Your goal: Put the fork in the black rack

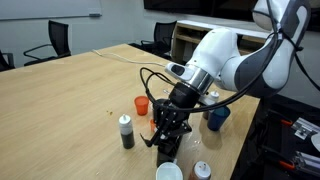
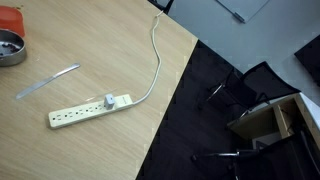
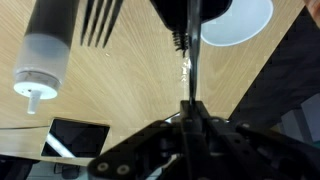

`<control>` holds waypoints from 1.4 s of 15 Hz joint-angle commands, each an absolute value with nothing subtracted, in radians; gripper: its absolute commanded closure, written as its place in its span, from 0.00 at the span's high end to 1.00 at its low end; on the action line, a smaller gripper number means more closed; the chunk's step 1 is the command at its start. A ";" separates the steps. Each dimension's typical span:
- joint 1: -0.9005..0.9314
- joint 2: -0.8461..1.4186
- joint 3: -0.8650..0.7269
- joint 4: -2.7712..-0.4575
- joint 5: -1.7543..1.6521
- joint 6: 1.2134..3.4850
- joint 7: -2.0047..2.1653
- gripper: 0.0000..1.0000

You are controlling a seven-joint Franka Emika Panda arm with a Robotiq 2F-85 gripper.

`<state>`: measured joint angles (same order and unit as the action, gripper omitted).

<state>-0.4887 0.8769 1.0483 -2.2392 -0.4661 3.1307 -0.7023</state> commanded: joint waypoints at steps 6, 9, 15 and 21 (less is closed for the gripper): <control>-0.483 0.889 1.024 -2.163 -0.422 2.991 -0.821 0.02; -0.478 0.899 1.009 -2.150 -0.399 2.980 -0.855 0.02; -0.482 0.931 1.011 -2.134 -0.357 2.968 -0.903 0.38; -0.489 0.923 1.016 -2.142 -0.330 2.971 -0.906 0.81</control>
<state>-0.4833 0.9273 1.0051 -2.1444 -0.3616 2.9863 -0.8733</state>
